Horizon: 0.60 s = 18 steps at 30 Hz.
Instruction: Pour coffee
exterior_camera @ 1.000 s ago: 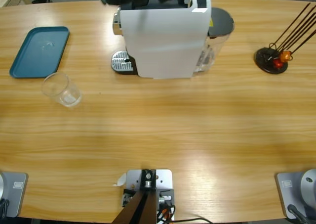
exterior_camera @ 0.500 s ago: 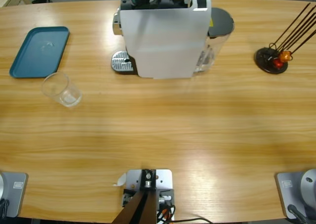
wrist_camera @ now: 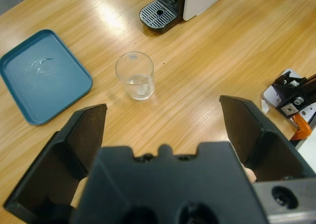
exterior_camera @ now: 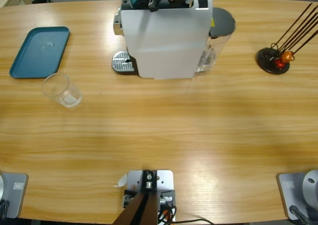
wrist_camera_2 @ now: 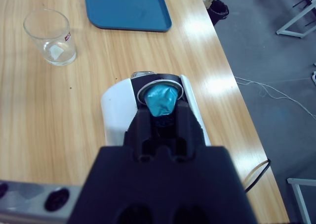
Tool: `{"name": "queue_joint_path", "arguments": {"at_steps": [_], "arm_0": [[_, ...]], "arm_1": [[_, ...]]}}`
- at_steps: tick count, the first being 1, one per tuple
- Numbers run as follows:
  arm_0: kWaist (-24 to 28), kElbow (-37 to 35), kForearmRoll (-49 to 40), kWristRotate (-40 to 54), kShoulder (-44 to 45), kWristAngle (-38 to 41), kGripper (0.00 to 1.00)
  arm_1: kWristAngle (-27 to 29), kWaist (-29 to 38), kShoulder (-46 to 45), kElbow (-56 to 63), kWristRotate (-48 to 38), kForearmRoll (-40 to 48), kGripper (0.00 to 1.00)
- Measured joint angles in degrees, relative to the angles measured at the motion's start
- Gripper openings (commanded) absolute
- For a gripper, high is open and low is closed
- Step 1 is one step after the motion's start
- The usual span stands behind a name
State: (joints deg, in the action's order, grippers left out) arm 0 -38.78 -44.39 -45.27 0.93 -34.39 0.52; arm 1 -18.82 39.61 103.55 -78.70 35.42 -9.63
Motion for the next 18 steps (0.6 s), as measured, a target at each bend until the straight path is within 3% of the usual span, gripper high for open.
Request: {"name": "queue_joint_path", "arguments": {"at_steps": [3,8,15,18], "arm_0": [[0.00,0.01,0.00,0.00,0.10,0.00,0.987],[0.00,0.01,0.00,0.00,0.12,0.00,0.987],[0.00,0.02,0.00,0.00,0.12,0.00,0.987],[0.00,0.02,0.00,0.00,0.12,0.00,0.987]], "arm_1": [[0.00,0.00,0.01,0.00,0.00,0.04,0.528],[3.27,0.37,0.01,0.03,-0.74,0.00,0.981],[5.67,1.23,-0.27,0.15,-0.83,-0.03,1.000],[5.79,1.29,-0.47,0.15,-0.84,-0.02,0.918]]}}
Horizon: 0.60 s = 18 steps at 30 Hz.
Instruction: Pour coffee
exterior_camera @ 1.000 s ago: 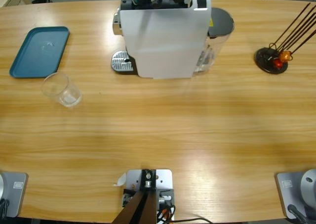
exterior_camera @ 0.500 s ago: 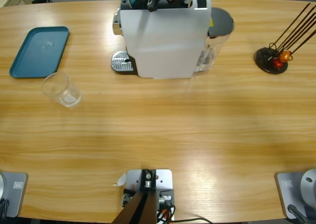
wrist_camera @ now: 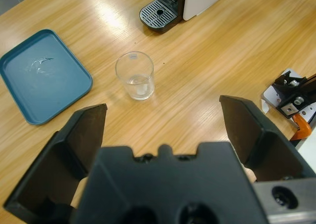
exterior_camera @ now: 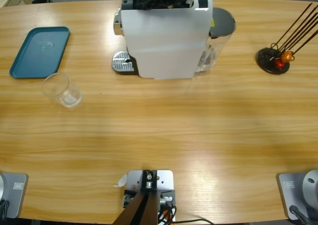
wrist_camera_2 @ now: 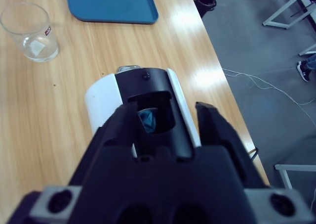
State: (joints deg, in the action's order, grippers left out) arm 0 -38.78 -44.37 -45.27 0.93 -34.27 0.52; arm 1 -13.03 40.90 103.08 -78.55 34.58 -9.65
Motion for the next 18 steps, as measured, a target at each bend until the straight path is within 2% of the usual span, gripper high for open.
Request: {"name": "queue_joint_path", "arguments": {"at_steps": [2,3,5,7,8,9,10,14,18], "arm_0": [[0.00,0.02,0.00,0.00,0.00,0.00,0.987],[0.00,0.08,0.00,0.00,0.00,0.00,0.987],[0.00,0.24,0.00,0.00,0.01,0.00,0.987],[0.00,0.32,0.00,0.00,0.01,0.00,0.987],[0.00,0.33,0.00,0.00,0.02,0.00,0.987],[0.00,0.33,0.00,0.00,0.02,0.00,0.987],[0.00,0.33,0.00,0.00,0.02,0.00,0.987],[0.00,0.33,0.00,0.00,0.02,0.00,0.987],[0.00,0.33,0.00,0.00,0.02,0.00,0.987]], "arm_1": [[0.01,0.22,-0.41,0.01,-0.17,0.00,0.846],[0.01,0.45,-0.85,0.10,-0.50,-0.01,0.757],[0.04,1.59,-2.17,0.38,-2.26,-0.03,0.665],[0.30,3.93,-3.94,0.43,-7.29,-0.06,0.619],[0.90,5.78,-5.03,0.44,-11.88,-0.41,0.483],[1.82,7.78,-5.82,0.44,-16.64,-1.27,0.096],[2.98,9.63,-6.63,0.46,-20.90,-2.76,0.000],[13.76,13.69,-9.09,3.04,-36.70,-7.83,0.000],[19.53,13.89,-12.65,11.75,-49.89,-7.47,0.000]]}}
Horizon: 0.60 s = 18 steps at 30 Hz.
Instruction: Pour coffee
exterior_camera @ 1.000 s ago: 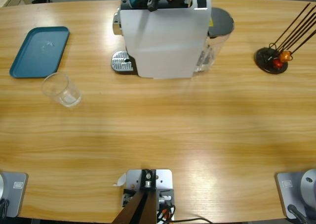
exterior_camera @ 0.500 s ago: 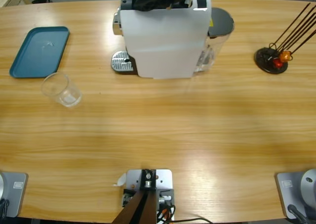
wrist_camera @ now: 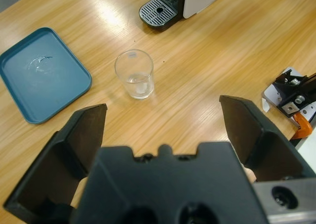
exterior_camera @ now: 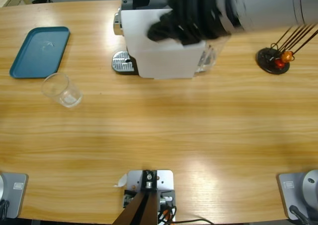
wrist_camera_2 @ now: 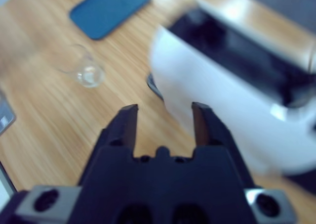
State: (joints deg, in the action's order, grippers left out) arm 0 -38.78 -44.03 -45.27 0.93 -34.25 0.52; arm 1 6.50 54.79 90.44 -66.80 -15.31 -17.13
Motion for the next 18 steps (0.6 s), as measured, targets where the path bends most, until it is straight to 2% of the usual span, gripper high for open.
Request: {"name": "queue_joint_path", "arguments": {"at_steps": [4,9,13,18], "arm_0": [[0.00,0.01,0.00,0.00,0.01,0.00,0.987],[0.00,0.05,0.01,0.00,0.53,0.00,0.987],[0.00,0.12,0.01,0.00,0.53,0.00,0.987],[0.00,0.13,0.01,0.00,0.53,0.00,0.987]], "arm_1": [[4.18,-1.98,-5.38,6.28,-8.03,0.03,0.000],[6.94,-11.51,-11.08,7.60,-10.59,1.13,0.000],[4.74,-18.23,-11.73,4.57,-11.17,6.84,0.000],[1.07,-19.56,-8.90,-3.39,-12.24,8.92,0.000]]}}
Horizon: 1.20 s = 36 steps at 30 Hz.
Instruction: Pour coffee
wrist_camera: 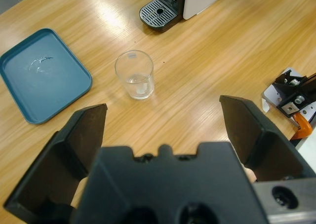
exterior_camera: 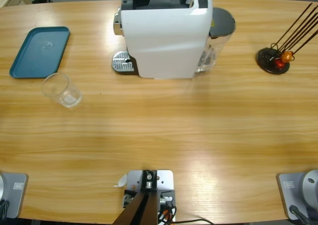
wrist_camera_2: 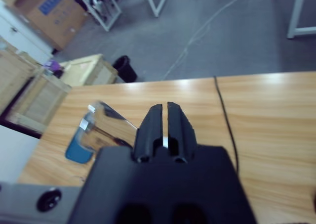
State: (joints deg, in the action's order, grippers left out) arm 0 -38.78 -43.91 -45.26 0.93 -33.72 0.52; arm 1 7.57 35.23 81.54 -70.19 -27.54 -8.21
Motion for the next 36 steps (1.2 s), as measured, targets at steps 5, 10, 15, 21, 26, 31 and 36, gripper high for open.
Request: {"name": "queue_joint_path", "arguments": {"at_steps": [5,10,15,21,26,31,36], "arm_0": [[0.00,0.00,0.00,0.00,0.00,0.00,0.987],[0.00,0.01,0.00,0.00,0.00,0.00,0.987],[0.00,0.06,0.00,0.00,0.03,0.00,0.987],[0.00,0.07,0.00,0.00,0.21,0.00,0.987],[0.00,0.07,0.00,0.00,0.89,0.00,0.987],[0.00,0.07,0.00,0.00,1.23,0.00,0.987],[0.00,0.07,0.00,0.00,1.30,0.00,0.987]], "arm_1": [[-1.37,1.77,5.61,-4.74,-0.19,0.15,0.000],[-1.44,6.20,8.21,-5.65,-0.19,0.15,0.000],[-1.39,10.52,8.41,-6.70,-0.20,-0.35,0.000],[-1.36,12.64,9.43,-8.26,-0.20,-0.71,0.000],[-1.37,12.65,13.57,-11.01,-0.18,-0.75,0.000],[-1.52,12.64,16.35,-12.28,0.10,-0.75,0.000],[-1.52,12.68,17.58,-12.90,0.11,-0.75,0.000]]}}
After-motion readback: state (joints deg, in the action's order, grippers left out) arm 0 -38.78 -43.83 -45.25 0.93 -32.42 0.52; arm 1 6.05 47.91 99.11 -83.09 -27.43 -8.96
